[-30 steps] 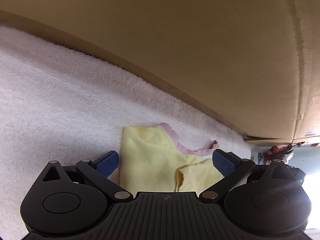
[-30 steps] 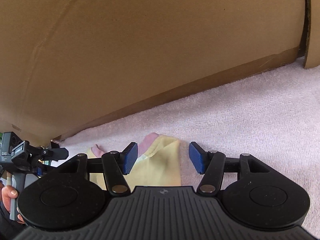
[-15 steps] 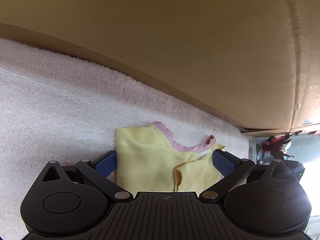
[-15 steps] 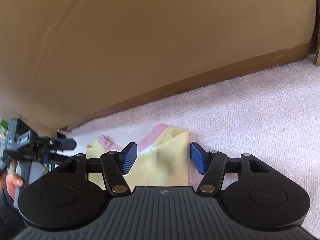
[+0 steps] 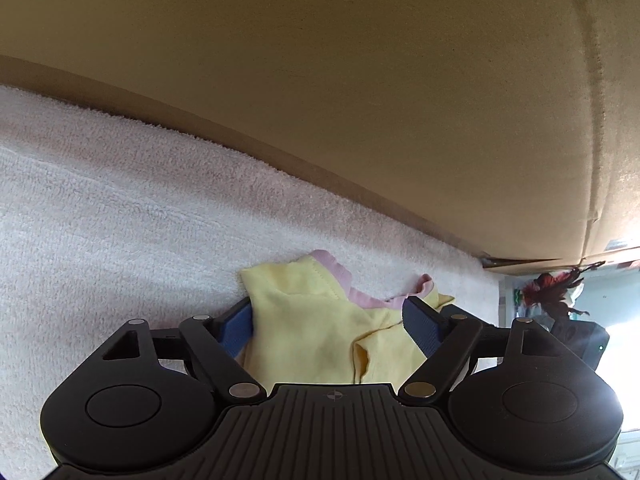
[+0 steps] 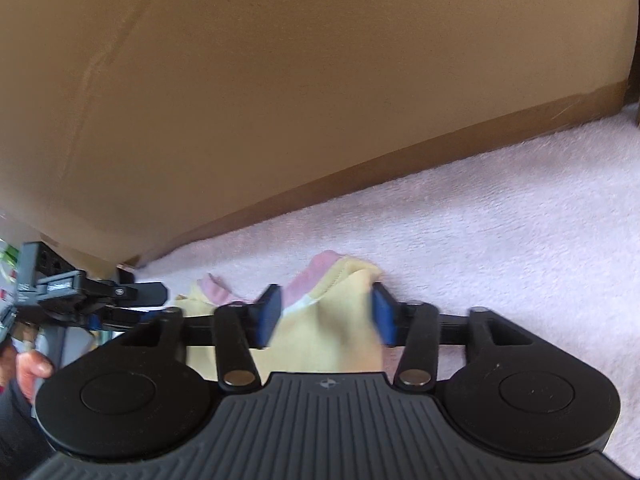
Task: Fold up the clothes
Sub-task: 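Pinch the yellow shoulder edge by the pink collar with both grippers, then lift the collar end with both grippers and fold it over the green body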
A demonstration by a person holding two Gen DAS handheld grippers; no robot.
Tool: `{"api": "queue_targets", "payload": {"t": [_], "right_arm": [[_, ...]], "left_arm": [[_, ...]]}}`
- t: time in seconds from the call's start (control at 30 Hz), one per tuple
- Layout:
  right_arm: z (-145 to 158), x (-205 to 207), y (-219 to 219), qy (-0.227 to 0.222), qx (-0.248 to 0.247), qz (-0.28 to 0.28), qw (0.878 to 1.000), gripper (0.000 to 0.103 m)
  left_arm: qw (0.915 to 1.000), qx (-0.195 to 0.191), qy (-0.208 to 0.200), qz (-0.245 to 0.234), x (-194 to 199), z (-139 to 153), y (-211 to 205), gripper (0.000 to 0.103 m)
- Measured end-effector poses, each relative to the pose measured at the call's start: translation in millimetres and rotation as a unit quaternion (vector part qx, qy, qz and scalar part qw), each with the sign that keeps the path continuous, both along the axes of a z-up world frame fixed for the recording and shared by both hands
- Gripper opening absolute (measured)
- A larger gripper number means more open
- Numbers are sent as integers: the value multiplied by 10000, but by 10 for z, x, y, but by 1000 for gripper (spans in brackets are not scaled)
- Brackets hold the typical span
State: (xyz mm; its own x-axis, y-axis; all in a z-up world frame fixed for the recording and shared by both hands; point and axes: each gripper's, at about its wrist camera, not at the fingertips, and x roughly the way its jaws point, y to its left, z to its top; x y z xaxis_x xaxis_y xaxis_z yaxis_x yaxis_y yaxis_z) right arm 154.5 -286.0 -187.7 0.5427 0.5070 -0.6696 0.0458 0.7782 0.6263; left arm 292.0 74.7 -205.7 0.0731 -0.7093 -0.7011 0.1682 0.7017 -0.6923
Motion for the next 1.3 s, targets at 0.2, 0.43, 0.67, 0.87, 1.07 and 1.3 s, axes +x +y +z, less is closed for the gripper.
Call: {"api": "queue_targets", "payload": {"t": [0.2, 0.43, 0.67, 0.87, 1.07, 1.3], "right_arm": [[52, 12, 78, -36, -410, 168, 9990, 48], [-23, 7, -21, 194, -35, -146, 9997, 6], [144, -31, 79, -65, -85, -124, 9999, 5], [408, -255, 50, -451, -61, -44, 9990, 5], [610, -636, -33, -786, 142, 136, 9967, 5], [717, -1273, 68, -890, -26, 578, 9943, 5]], "left_arm": [[9998, 78, -161, 3, 16, 1, -8, 70], [9996, 255, -146, 36, 56, -75, 38, 15], [9991, 197, -361, 66, -36, 47, 47, 5], [9973, 51, -733, -9, -277, 334, 94, 4], [9941, -187, -1067, -96, -717, 612, 243, 4], [9902, -61, -1381, -214, -1420, 750, 421, 5]]}}
